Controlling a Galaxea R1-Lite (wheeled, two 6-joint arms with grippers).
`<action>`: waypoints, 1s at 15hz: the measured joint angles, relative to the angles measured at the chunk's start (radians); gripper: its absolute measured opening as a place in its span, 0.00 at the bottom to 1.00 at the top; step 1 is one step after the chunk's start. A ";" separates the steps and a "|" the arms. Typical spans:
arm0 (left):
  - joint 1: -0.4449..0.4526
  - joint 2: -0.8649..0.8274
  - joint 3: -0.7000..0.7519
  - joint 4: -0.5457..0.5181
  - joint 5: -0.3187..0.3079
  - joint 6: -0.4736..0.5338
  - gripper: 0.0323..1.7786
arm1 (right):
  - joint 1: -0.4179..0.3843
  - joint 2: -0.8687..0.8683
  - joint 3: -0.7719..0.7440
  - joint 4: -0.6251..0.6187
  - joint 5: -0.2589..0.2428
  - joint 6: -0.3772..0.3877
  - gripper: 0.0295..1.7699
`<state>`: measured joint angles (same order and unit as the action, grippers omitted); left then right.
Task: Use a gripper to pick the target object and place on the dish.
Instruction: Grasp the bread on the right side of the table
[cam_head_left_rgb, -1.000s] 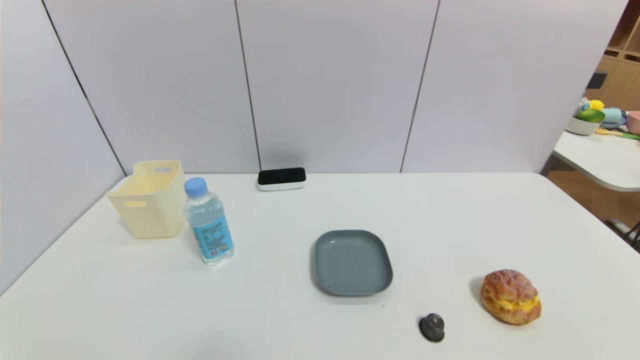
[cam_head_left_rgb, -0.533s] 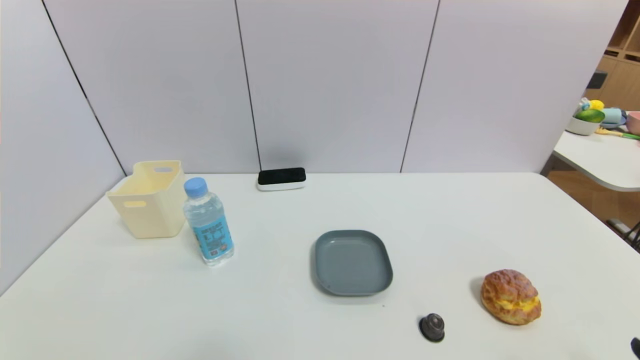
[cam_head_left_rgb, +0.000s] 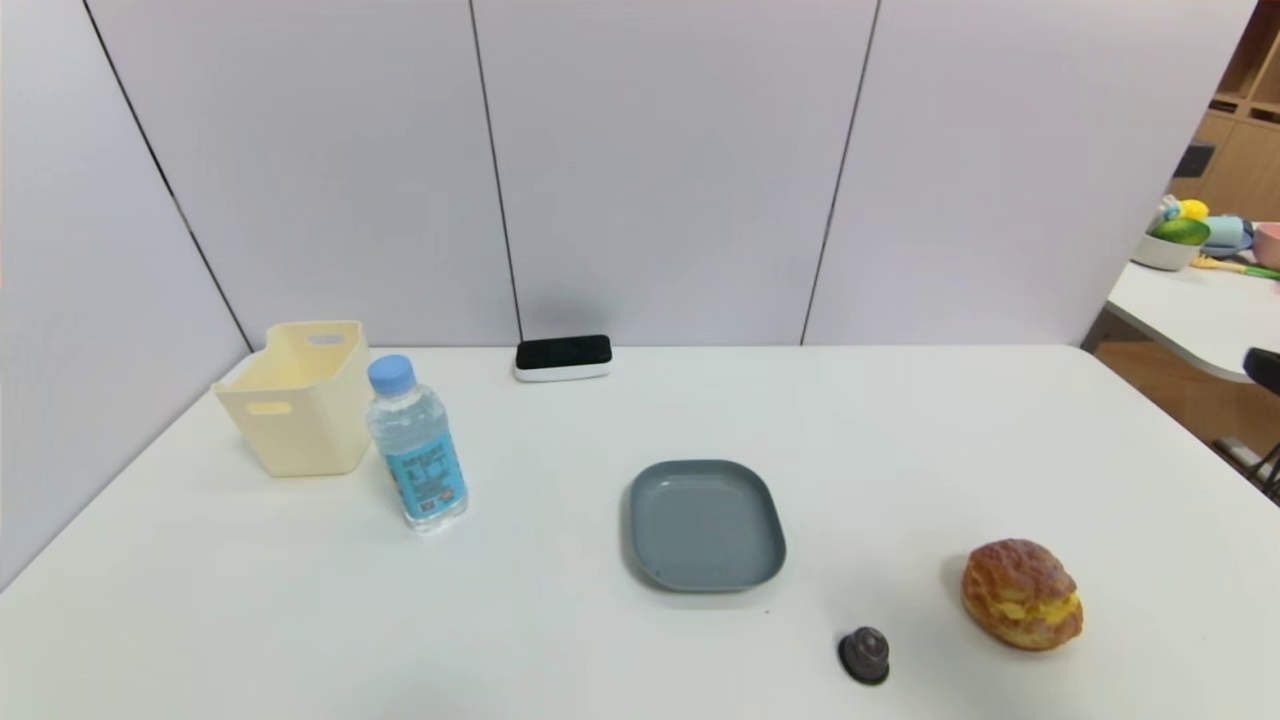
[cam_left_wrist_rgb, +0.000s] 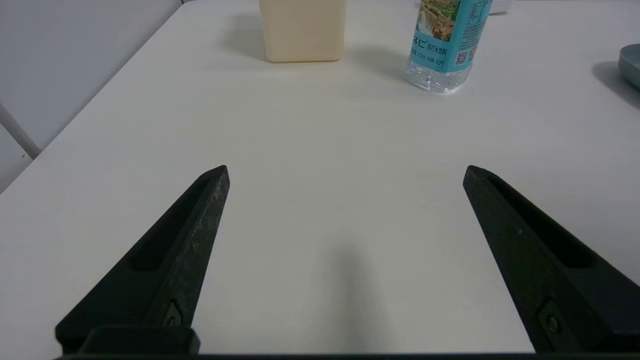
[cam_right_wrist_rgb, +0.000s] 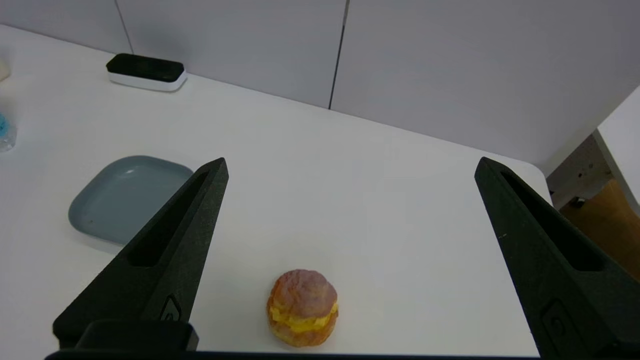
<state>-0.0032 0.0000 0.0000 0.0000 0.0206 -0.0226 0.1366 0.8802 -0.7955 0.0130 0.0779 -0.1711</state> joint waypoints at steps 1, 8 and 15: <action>0.000 0.000 0.000 0.000 0.000 0.000 0.95 | 0.000 0.064 -0.048 0.000 0.007 -0.022 0.97; 0.000 0.000 0.000 0.000 0.000 0.000 0.95 | 0.000 0.361 -0.331 0.410 0.025 -0.101 0.97; 0.000 0.000 0.000 0.000 0.000 0.000 0.95 | 0.003 0.445 -0.343 0.702 0.050 -0.106 0.97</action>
<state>-0.0032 0.0000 0.0000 0.0000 0.0206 -0.0221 0.1400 1.3253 -1.1385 0.7147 0.1283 -0.2770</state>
